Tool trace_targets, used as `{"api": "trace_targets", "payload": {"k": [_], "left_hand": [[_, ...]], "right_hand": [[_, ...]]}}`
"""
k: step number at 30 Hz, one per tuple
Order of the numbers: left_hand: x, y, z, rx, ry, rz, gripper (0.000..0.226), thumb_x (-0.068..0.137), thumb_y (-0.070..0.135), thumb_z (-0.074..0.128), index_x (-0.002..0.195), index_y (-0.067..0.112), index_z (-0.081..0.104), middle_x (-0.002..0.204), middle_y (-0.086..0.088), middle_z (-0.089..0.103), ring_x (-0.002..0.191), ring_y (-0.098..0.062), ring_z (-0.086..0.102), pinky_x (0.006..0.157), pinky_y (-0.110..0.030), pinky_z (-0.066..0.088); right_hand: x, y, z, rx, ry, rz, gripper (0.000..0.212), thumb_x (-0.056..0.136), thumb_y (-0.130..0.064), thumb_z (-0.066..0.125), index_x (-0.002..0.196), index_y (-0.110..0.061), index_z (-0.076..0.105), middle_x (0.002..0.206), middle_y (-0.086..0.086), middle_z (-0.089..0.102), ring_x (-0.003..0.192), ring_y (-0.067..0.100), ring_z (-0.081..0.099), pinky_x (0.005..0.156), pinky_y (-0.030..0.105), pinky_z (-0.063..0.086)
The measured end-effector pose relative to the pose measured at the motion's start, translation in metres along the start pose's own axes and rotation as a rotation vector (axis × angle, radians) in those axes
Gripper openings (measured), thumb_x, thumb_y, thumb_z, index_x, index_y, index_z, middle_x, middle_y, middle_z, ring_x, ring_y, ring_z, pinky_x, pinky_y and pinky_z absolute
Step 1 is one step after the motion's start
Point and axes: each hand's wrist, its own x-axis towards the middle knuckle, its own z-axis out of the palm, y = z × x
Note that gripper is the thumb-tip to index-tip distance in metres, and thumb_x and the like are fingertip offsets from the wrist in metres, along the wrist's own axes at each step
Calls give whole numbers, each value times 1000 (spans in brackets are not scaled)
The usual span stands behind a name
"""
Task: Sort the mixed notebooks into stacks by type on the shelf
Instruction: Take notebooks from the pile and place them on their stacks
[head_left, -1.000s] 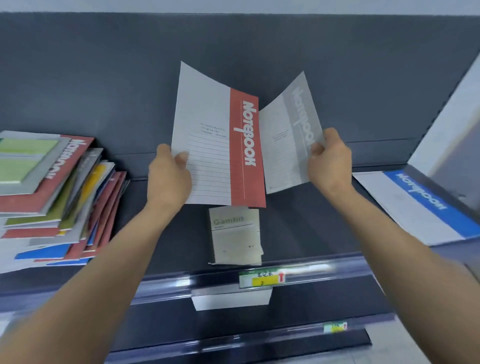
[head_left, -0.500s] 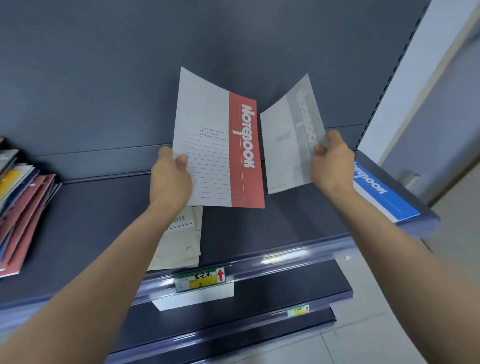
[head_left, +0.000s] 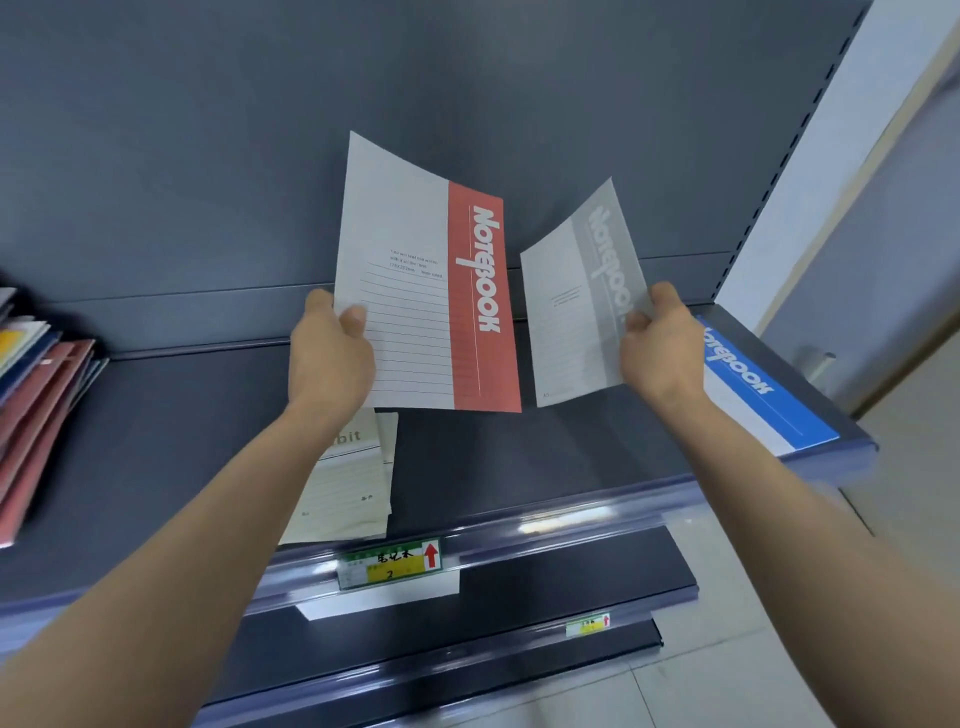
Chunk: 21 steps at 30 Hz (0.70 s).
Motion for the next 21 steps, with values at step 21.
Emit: {"api": "trace_targets", "payload": {"k": [21], "left_hand": [[-55, -41, -58, 99, 391, -119, 8, 100, 14, 39, 100, 7, 43, 96, -6, 50, 82, -20, 45, 67, -25, 31]], "right_hand": [[-51, -14, 83, -17, -559, -14, 24, 87, 2, 43, 110, 5, 44, 110, 22, 57, 89, 34, 56, 65, 33, 42]]}}
